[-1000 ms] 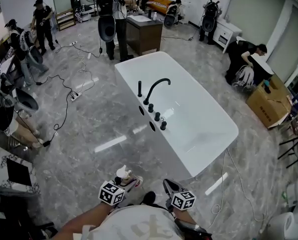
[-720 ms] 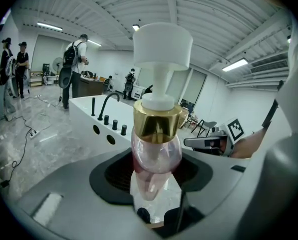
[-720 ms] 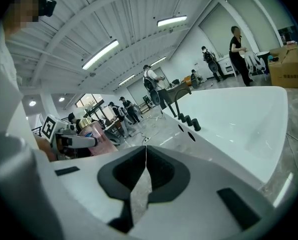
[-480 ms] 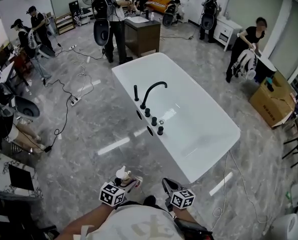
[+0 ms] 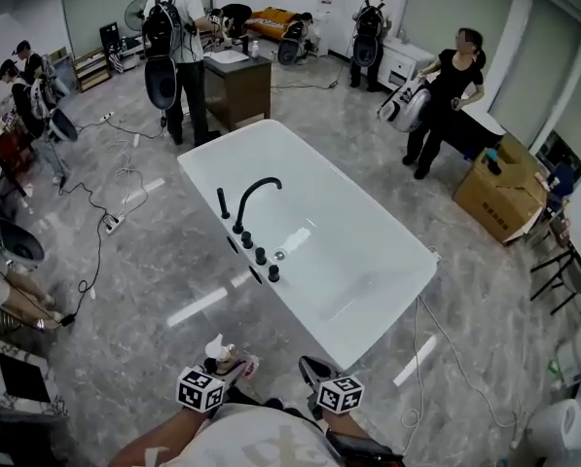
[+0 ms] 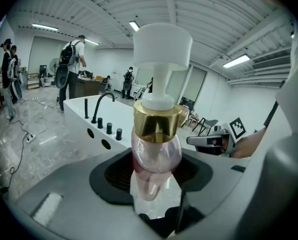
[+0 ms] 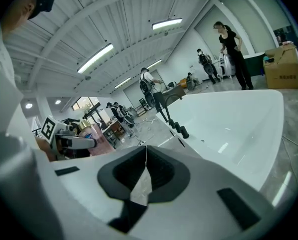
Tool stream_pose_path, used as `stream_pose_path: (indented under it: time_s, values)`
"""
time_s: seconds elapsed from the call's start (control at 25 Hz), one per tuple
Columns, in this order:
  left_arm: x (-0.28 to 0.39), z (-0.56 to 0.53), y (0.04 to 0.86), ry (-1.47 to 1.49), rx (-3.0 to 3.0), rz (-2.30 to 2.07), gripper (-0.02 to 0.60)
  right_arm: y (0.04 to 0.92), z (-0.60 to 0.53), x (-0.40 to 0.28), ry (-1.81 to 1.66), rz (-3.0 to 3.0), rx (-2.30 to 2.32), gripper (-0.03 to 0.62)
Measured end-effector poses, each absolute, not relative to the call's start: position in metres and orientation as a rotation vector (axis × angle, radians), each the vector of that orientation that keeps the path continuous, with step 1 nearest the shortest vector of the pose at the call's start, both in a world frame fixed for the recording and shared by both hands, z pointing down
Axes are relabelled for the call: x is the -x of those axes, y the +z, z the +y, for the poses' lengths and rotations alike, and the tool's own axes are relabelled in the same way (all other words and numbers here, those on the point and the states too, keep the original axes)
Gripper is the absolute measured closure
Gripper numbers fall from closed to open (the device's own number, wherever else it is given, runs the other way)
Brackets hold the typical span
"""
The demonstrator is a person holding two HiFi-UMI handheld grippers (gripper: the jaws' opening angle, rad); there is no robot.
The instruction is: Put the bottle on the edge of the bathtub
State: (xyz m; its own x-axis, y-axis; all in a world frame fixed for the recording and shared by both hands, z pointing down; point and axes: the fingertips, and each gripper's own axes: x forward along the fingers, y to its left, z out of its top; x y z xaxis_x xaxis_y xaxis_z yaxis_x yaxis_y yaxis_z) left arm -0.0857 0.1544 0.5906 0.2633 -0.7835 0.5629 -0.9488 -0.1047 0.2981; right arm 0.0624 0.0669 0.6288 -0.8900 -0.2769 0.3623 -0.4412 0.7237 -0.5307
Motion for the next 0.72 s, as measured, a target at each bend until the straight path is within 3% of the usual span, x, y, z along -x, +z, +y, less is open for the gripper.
stream_pose_path:
  time_s: [0.72]
  values:
    - [0.052, 0.069, 0.608, 0.422, -2.064, -1.381, 0.362, 0.642, 0.022, -0.117, 0.982, -2.613, -0.857, 0.588]
